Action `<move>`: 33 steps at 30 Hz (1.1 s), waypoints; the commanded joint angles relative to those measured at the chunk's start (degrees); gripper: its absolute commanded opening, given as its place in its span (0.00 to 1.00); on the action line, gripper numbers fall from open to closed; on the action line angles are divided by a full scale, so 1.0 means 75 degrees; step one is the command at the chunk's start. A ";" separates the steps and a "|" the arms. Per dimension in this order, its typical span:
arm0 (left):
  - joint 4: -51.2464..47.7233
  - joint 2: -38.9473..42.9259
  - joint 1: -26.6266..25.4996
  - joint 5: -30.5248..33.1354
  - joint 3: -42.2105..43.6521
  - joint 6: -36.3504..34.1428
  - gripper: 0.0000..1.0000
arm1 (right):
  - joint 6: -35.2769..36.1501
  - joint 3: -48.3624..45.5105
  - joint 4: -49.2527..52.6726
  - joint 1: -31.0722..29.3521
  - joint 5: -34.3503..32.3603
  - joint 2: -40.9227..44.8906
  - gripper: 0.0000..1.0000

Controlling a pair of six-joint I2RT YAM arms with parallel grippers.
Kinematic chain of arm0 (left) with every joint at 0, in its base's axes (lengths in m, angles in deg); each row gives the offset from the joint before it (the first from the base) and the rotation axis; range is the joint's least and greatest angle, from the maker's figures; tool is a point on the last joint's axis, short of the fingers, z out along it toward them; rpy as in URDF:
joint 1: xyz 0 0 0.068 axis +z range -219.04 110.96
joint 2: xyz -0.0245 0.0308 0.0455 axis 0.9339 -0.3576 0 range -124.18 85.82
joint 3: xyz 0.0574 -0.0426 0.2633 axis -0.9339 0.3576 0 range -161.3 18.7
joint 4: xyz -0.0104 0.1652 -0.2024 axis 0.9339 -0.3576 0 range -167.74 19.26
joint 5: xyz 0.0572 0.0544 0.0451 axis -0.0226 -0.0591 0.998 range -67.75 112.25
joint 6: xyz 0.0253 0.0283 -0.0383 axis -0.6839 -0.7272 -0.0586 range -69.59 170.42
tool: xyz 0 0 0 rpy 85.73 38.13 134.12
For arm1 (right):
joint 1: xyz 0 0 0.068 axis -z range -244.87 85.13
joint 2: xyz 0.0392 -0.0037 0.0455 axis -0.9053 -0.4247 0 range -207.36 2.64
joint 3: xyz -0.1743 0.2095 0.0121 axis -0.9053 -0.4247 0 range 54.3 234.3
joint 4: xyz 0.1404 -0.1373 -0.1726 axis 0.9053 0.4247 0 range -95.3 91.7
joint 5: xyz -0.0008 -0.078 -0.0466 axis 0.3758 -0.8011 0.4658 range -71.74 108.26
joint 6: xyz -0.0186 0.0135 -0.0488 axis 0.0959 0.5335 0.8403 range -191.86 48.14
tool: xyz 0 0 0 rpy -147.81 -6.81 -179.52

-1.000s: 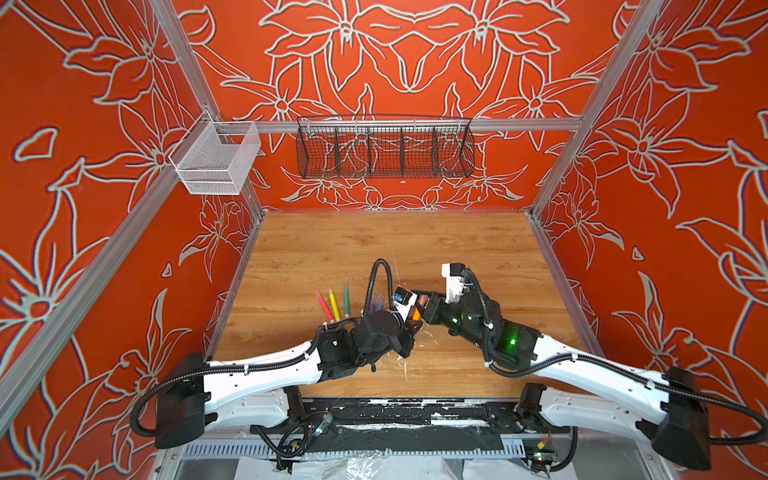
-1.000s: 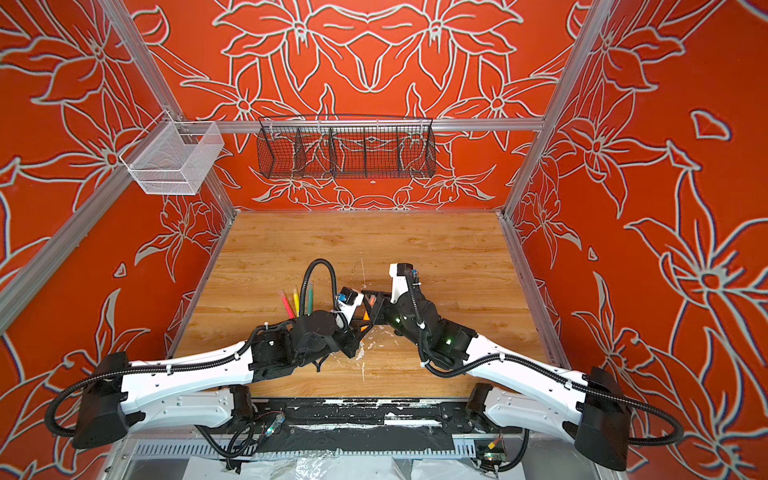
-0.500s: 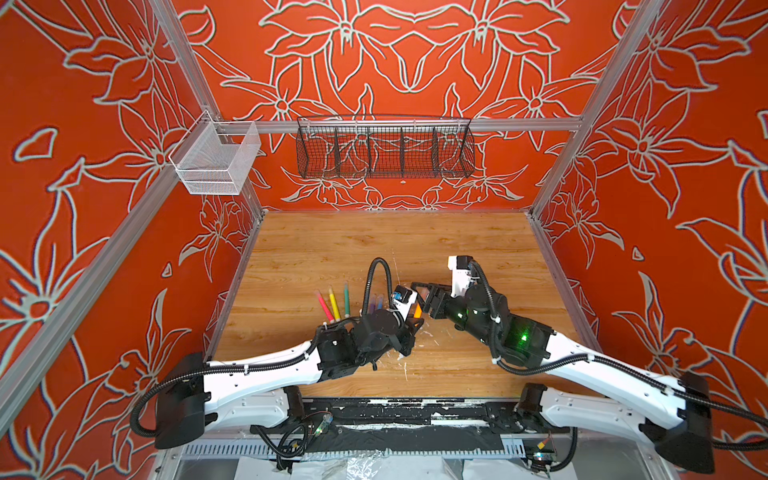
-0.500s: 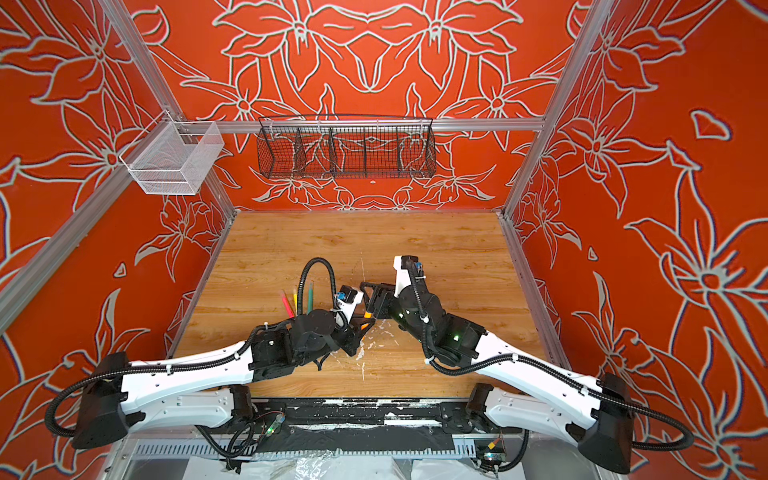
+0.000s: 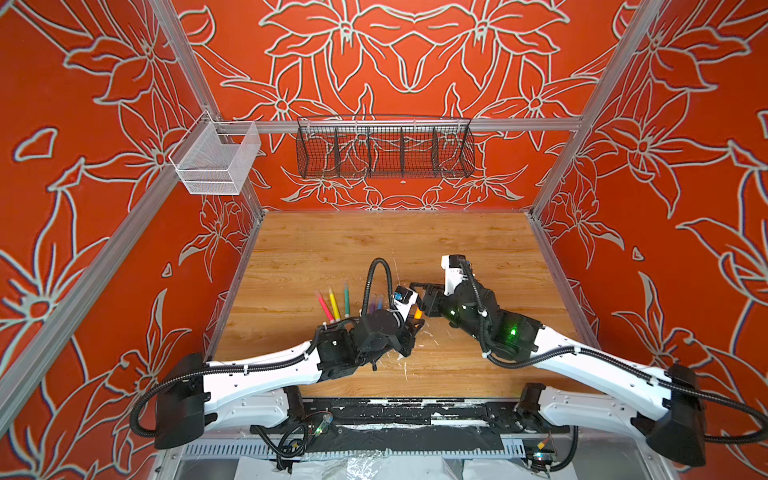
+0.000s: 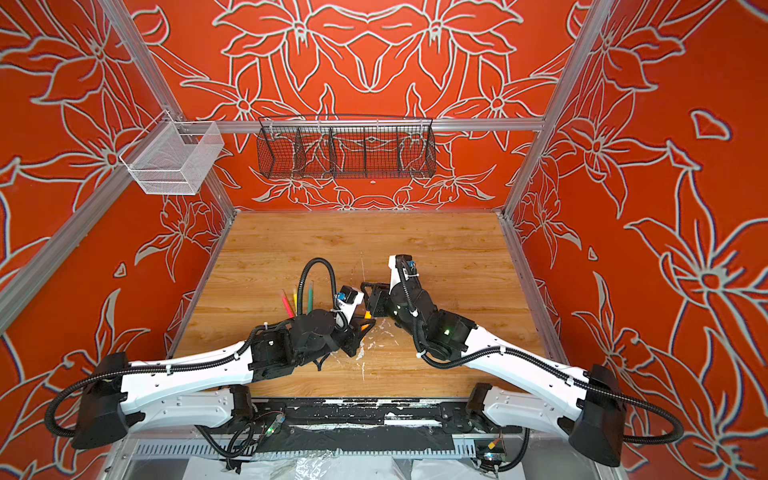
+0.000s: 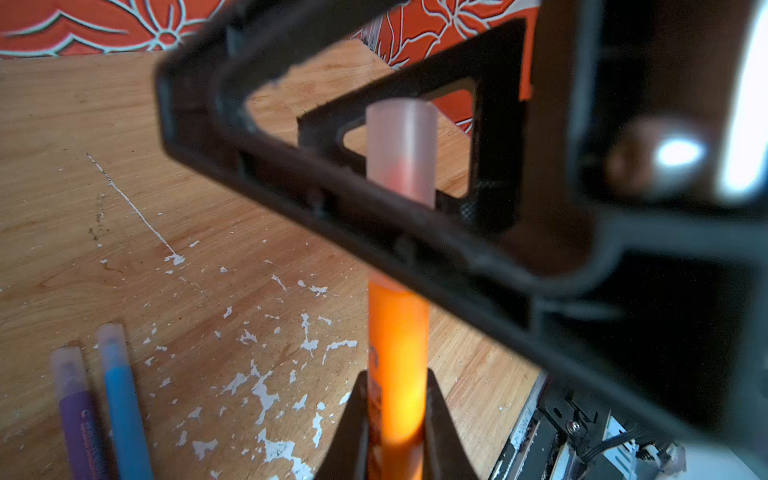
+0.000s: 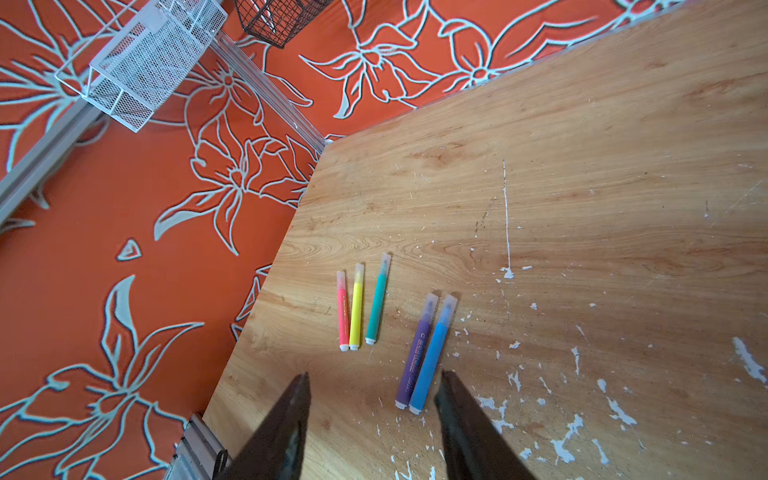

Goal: Insert the pens into the pen caps
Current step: 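Press the cap down onto the orange marker with the right gripper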

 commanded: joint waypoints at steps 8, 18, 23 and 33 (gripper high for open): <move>0.0207 0.0104 -0.0005 -0.0055 0.0107 -0.0129 0.00 | 0.0124 0.0341 -0.0130 0.0065 0.0104 -0.0067 0.36; 0.0219 0.0091 -0.0005 0.0214 -0.0005 -0.0138 0.00 | 0.0159 0.0254 -0.0110 0.0062 0.0281 -0.0151 0.10; 0.0209 -0.0032 0.0007 0.0799 -0.0487 -0.0459 0.00 | 0.0032 0.0026 -0.0241 -0.0017 0.0472 -0.0386 0.00; 0.0408 -0.0441 0.0193 0.1345 -0.1693 -0.1618 0.00 | -0.0202 -0.0613 -0.0588 -0.0532 0.0252 -0.0218 0.00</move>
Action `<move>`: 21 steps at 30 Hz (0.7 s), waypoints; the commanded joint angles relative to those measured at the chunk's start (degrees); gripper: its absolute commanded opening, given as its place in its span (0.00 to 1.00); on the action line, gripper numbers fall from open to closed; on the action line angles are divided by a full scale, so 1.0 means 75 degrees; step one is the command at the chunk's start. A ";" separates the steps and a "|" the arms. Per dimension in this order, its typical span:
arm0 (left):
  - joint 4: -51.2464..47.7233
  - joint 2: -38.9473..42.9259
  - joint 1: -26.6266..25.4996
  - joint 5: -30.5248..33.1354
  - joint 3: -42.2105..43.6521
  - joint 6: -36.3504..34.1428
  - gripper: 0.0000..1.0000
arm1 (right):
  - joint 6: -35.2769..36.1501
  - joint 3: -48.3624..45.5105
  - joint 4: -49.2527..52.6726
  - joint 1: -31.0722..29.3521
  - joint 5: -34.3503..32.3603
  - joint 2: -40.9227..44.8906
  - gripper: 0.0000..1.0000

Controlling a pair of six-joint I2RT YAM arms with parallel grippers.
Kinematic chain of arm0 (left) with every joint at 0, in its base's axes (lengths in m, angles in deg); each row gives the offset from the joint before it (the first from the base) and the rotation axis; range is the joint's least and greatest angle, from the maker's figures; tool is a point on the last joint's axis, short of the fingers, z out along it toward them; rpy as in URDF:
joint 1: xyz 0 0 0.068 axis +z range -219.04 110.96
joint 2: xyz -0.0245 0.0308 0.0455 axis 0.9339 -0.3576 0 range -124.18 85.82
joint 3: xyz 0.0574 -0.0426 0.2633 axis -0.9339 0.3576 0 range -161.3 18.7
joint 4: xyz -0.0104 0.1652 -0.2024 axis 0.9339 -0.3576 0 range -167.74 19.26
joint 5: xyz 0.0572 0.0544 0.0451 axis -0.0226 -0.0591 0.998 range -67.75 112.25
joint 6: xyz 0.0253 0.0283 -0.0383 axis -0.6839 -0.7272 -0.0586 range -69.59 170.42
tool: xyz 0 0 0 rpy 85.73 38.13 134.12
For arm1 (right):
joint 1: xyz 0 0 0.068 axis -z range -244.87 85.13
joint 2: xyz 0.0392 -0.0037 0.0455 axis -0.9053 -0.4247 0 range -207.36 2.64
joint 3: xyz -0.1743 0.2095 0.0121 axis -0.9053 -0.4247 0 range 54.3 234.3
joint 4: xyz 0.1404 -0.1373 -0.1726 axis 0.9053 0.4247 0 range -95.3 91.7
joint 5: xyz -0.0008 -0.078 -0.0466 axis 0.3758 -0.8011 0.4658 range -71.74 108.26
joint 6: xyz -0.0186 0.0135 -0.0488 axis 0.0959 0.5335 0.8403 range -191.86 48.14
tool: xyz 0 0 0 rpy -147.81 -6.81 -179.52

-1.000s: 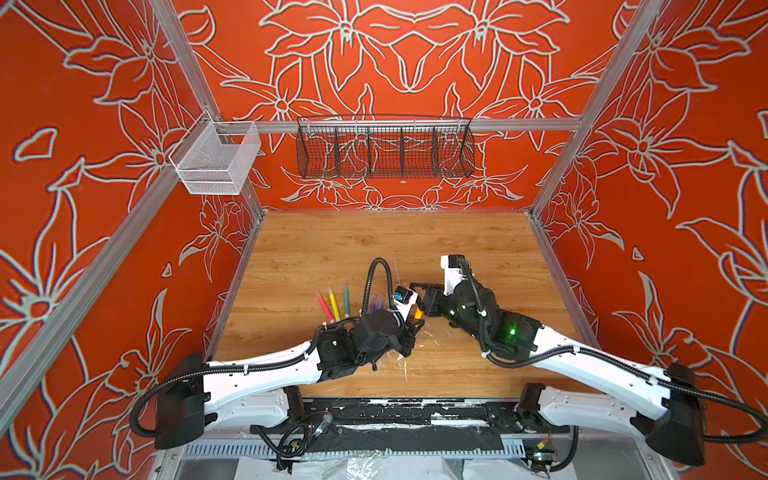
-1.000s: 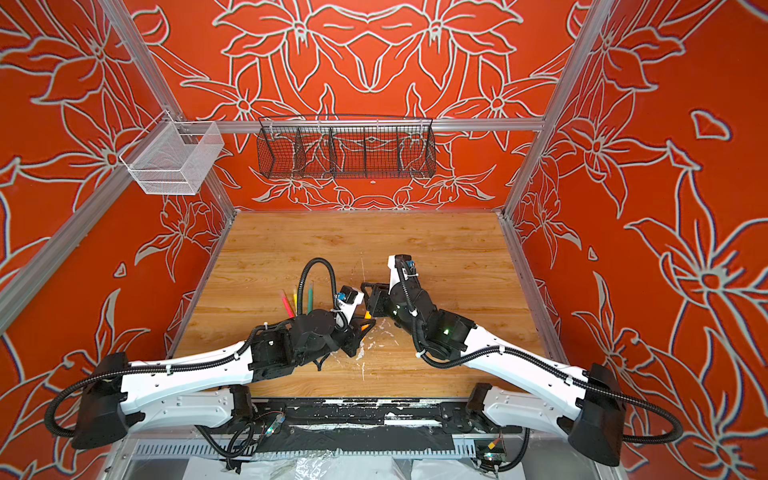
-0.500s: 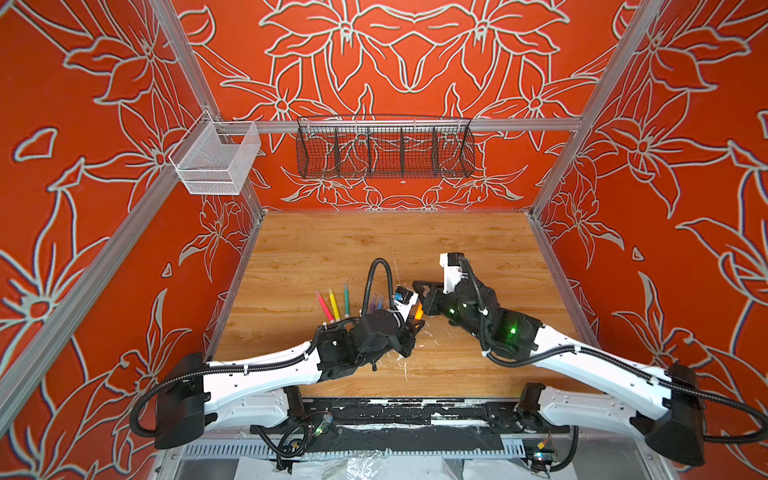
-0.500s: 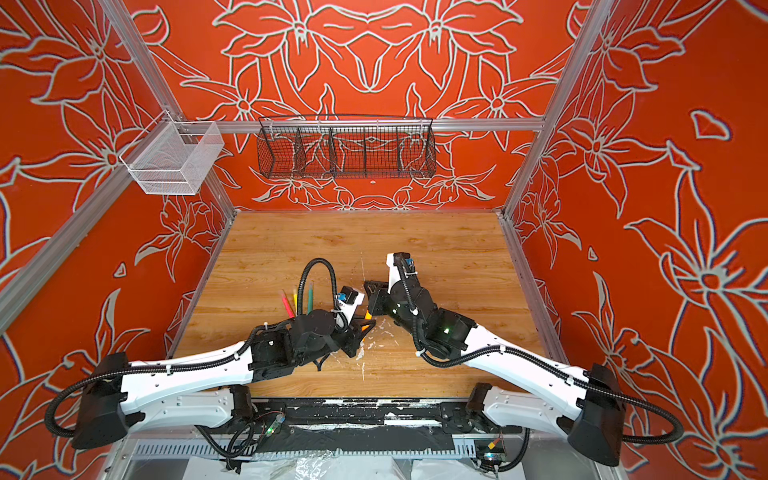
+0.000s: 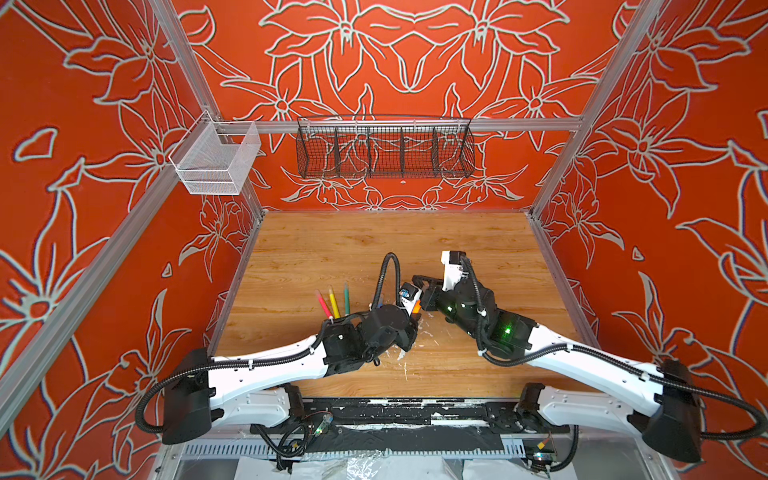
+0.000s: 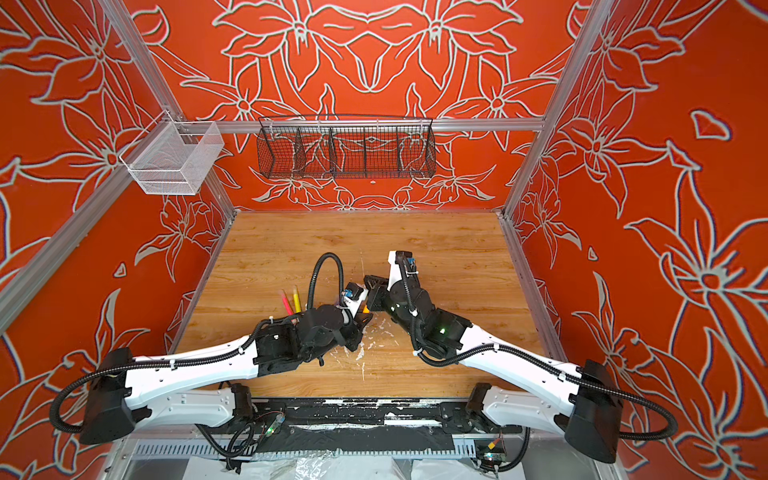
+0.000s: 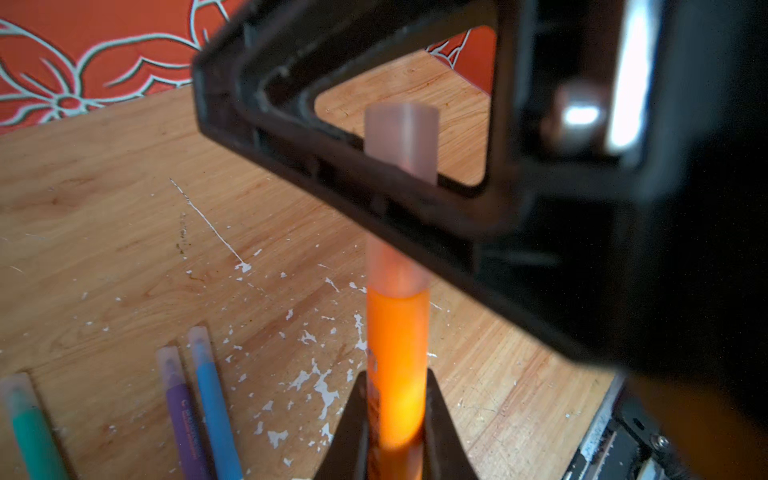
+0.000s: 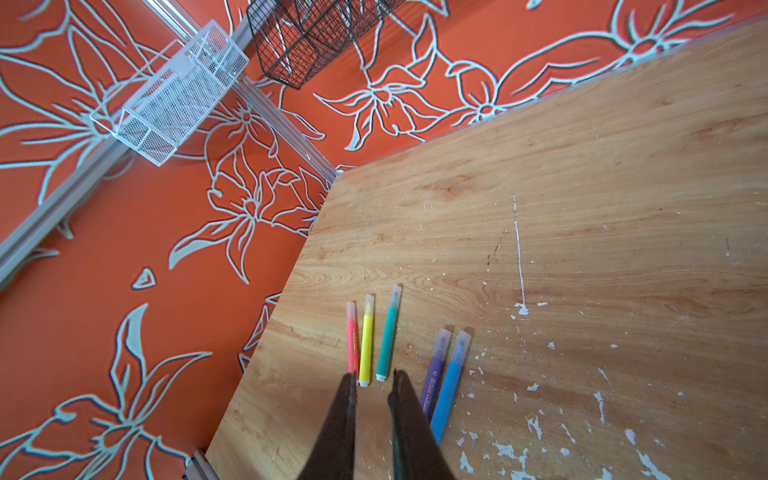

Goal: Insert the pens into the pen caps
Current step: 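Press the cap down onto the orange marker with the right gripper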

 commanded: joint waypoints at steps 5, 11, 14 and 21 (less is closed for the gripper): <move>0.1249 -0.0060 0.0838 -0.0222 -0.1269 -0.0448 0.00 | -0.0435 -0.0782 0.0193 -0.0530 0.0574 0.0060 0.00; 0.1274 -0.0025 0.1374 -0.0771 -0.1441 -0.0232 0.00 | -0.0525 -0.0839 -0.0168 -0.0749 0.0702 -0.0201 0.00; 0.1297 0.0081 0.1480 -0.0773 -0.1448 -0.0257 0.00 | -0.0630 -0.0856 -0.0318 -0.0839 0.0811 -0.0353 0.00; 0.1301 0.0514 0.1909 -0.0804 -0.1371 -0.0394 0.00 | -0.0809 -0.0922 -0.0338 -0.1102 0.0884 -0.0523 0.00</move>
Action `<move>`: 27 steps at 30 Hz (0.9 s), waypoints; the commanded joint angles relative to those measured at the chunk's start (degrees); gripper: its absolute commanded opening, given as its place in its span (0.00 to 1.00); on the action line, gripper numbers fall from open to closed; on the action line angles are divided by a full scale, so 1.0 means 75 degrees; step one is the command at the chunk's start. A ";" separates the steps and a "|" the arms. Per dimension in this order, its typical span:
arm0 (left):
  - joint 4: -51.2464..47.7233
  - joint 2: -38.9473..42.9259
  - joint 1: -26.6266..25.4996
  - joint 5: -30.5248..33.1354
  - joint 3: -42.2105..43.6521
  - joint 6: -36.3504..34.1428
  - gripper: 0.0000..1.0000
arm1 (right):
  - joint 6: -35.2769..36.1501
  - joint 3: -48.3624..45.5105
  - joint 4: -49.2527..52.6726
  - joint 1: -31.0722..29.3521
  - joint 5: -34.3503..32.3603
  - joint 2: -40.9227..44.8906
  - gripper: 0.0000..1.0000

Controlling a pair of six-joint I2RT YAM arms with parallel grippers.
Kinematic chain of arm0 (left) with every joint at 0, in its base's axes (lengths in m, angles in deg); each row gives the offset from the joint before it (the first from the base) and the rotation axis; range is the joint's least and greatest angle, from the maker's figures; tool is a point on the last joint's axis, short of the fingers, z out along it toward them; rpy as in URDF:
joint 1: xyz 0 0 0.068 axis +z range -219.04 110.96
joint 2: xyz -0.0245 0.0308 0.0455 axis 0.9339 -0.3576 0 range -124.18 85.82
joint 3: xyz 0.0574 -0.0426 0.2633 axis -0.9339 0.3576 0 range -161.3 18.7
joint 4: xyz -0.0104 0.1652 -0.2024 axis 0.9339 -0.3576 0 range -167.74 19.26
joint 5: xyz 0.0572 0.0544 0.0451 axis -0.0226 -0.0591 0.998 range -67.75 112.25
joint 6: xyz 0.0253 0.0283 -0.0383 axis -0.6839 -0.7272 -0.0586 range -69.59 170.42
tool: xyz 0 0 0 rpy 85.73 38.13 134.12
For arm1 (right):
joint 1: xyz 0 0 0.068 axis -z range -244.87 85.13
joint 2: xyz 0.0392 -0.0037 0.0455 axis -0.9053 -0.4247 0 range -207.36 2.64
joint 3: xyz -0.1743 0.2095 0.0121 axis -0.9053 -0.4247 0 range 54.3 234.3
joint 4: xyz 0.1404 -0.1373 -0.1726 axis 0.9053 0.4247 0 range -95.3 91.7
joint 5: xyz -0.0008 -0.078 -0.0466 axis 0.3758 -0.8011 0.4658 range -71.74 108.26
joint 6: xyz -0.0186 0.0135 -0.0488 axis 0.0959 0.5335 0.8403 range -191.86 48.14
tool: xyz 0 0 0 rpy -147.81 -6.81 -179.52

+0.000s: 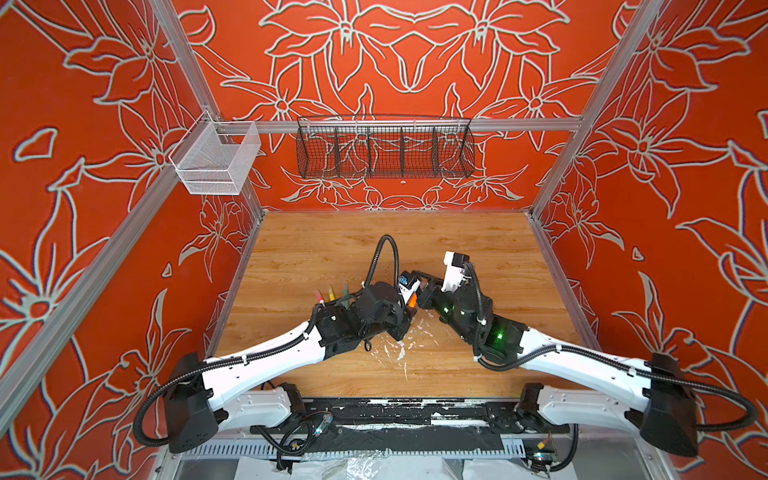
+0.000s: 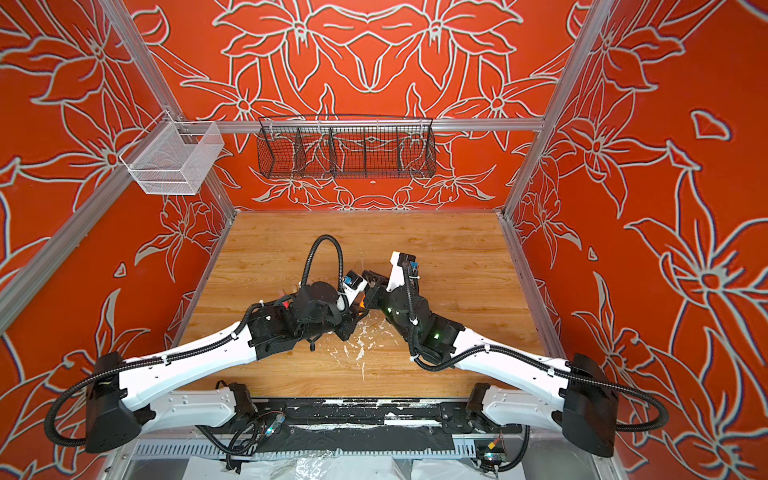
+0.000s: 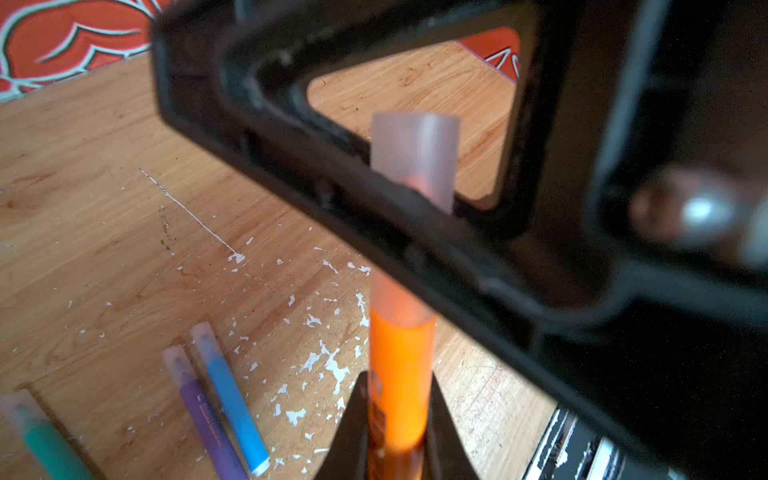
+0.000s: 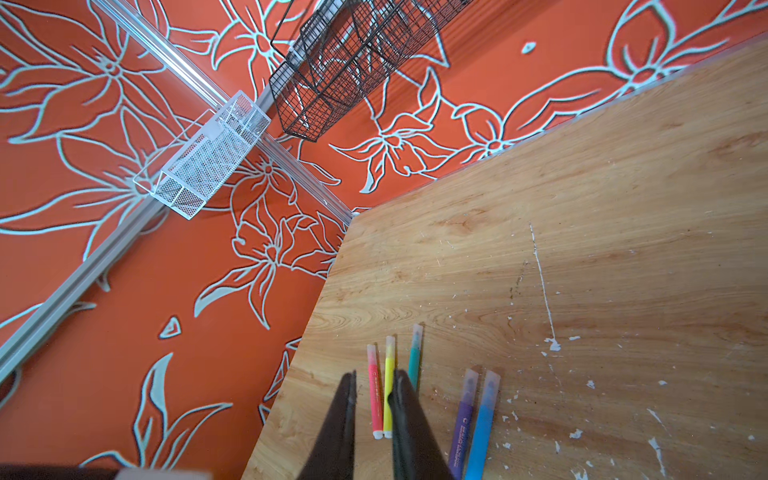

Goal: Insert the pens into the pen caps
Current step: 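Press the cap down onto the orange marker with the right gripper, then withdraw the right gripper while the left gripper lowers the capped orange marker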

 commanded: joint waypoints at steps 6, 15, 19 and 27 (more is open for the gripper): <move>0.2656 0.0883 0.0985 0.1236 -0.0602 0.0255 0.00 | -0.0718 -0.0640 0.1015 -0.1026 0.1686 -0.0243 0.00; 0.2802 0.1299 0.1022 0.0160 -0.0155 0.0231 0.00 | -0.0320 -0.0170 0.2011 -0.1187 0.0794 0.0151 0.02; 0.2324 0.1255 0.1022 -0.0198 0.0565 0.0652 0.00 | 0.0108 0.0079 0.2779 -0.0880 0.0260 0.0705 0.17; 0.1739 0.1173 0.1010 -0.0196 0.2105 0.2100 0.00 | 0.0404 0.0396 0.4438 0.0379 -0.0210 0.1811 0.73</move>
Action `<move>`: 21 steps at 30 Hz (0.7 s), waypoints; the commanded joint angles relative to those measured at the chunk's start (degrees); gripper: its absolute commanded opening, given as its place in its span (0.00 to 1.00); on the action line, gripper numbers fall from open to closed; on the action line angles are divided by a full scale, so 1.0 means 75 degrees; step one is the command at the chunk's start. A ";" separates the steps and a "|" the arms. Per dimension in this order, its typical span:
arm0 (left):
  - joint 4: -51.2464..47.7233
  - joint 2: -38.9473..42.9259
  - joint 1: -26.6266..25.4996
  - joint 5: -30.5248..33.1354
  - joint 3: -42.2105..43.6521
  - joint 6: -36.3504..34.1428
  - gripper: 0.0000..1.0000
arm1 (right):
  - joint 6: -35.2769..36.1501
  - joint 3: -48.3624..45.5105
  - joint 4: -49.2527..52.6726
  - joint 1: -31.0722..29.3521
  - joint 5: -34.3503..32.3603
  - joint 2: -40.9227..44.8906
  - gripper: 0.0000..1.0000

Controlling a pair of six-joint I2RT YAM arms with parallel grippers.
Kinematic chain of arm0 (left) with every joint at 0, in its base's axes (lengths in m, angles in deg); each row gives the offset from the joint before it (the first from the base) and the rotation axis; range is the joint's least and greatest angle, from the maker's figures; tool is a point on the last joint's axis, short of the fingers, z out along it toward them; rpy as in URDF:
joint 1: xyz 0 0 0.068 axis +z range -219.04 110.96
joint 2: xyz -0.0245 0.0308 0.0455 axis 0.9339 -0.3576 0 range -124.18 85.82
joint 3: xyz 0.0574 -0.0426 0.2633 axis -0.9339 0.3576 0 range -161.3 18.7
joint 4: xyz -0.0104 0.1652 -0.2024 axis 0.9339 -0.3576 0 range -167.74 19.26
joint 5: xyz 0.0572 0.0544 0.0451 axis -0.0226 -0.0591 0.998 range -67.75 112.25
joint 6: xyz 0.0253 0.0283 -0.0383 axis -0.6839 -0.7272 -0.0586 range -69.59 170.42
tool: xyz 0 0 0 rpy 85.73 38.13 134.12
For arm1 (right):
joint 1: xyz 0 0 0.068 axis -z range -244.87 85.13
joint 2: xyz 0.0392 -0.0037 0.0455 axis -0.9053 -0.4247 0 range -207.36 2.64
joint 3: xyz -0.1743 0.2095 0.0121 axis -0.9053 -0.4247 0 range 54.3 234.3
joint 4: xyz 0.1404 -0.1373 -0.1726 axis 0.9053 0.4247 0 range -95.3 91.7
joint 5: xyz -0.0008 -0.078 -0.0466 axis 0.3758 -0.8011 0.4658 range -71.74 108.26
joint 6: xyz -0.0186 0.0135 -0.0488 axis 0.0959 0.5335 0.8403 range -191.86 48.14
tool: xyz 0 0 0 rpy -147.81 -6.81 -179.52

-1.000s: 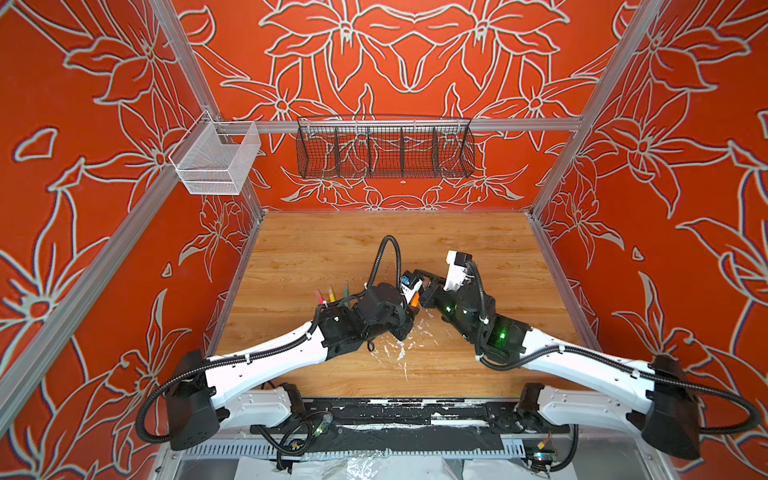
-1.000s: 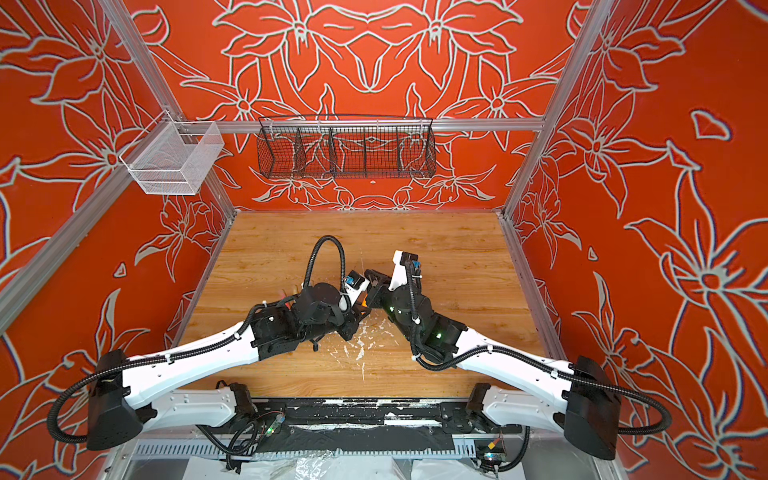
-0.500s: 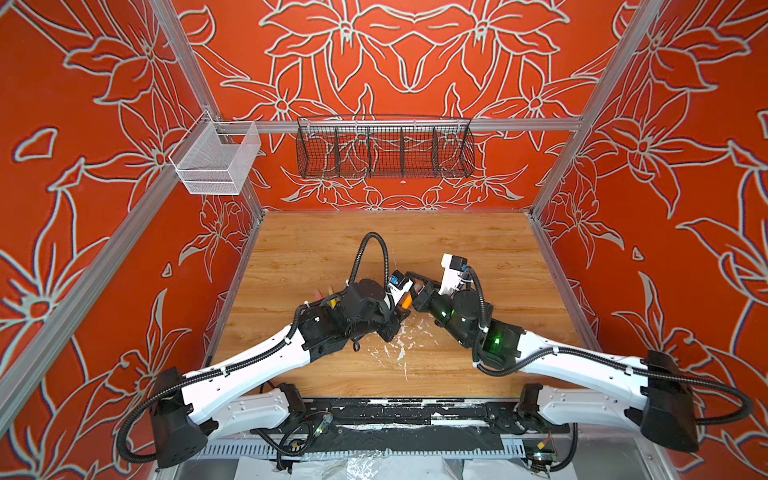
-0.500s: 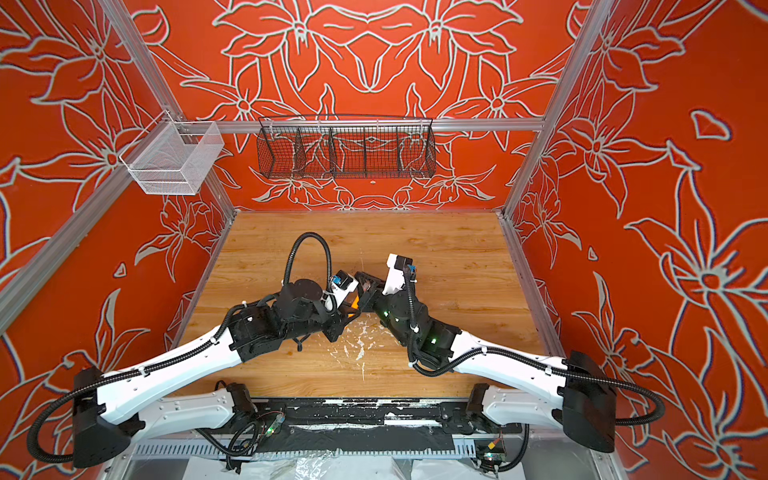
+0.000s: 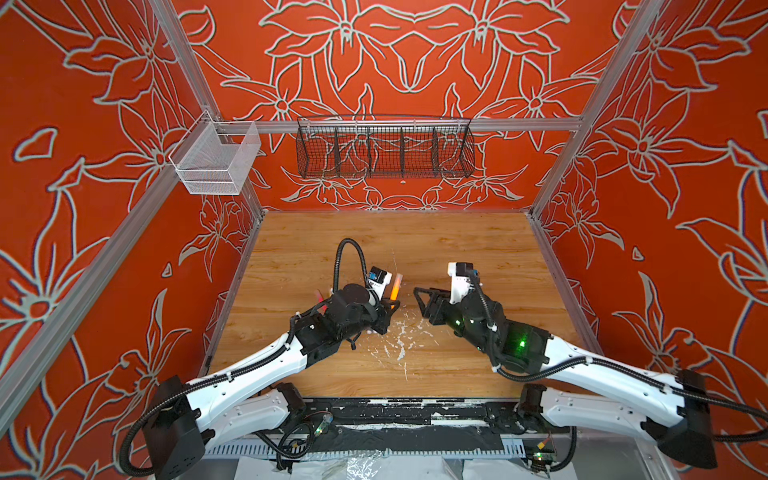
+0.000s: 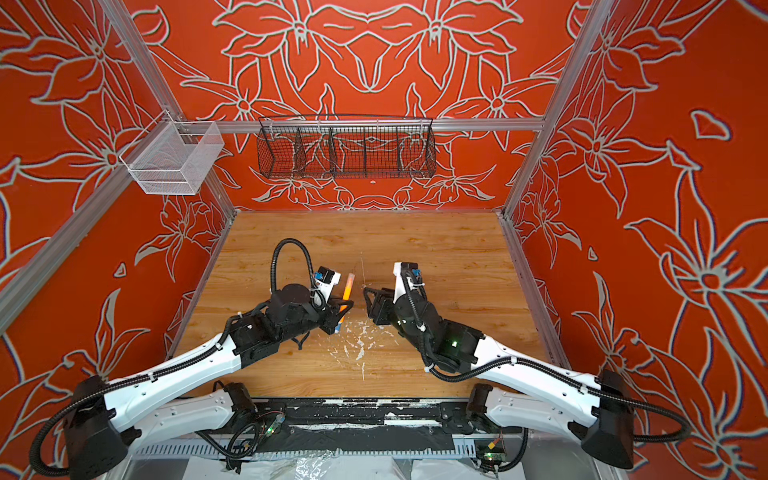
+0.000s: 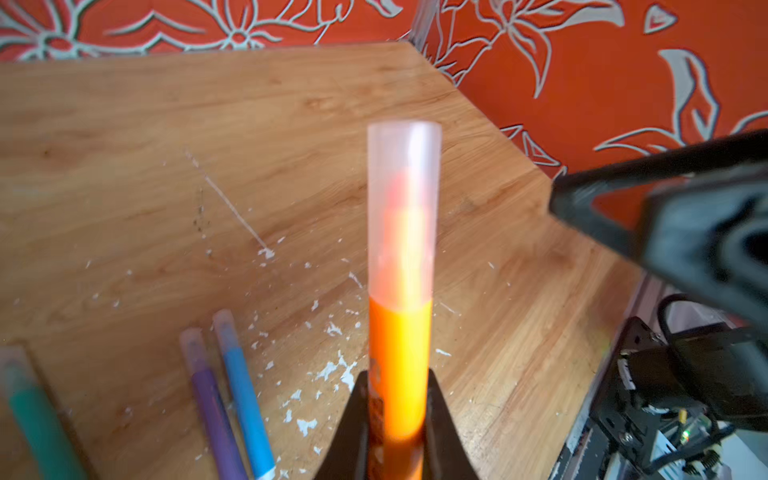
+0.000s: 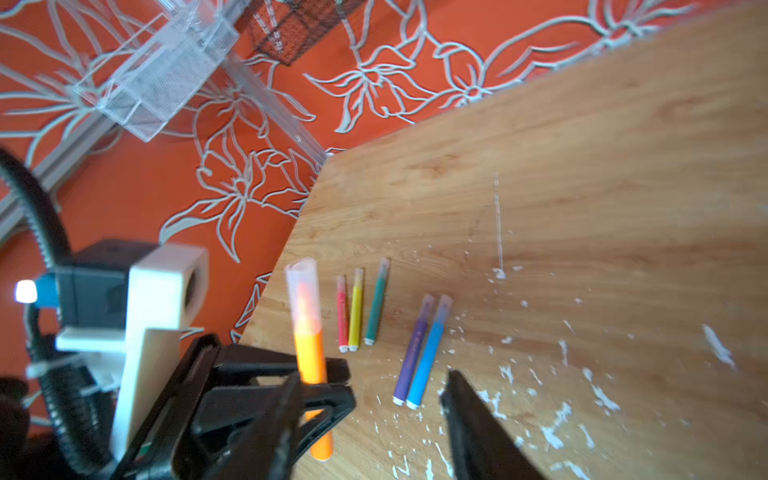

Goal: Insert the pens into the pen caps
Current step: 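Withdraw the right gripper while the left gripper lowers the capped orange marker, then set the capped orange marker beside the blue marker and open the left gripper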

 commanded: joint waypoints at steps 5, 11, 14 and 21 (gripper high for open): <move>-0.0628 -0.0589 -0.0004 0.0405 -0.0001 0.1569 0.00 | 0.0055 -0.0022 0.2186 0.0465 -0.1188 0.1624 0.91; -0.0998 -0.2166 -0.0056 0.0142 -0.0624 0.1949 0.00 | 0.0046 -0.0041 0.3144 0.0500 -0.1820 0.2325 0.94; -0.1117 -0.2992 -0.0201 0.0127 -0.1078 0.2025 0.00 | -0.0028 -0.0123 0.3276 0.0512 -0.1982 0.2409 0.94; -0.2413 -0.4775 -0.0565 0.0815 -0.2566 0.2159 0.00 | 0.0307 0.0008 0.3356 0.0521 -0.1913 0.2152 0.98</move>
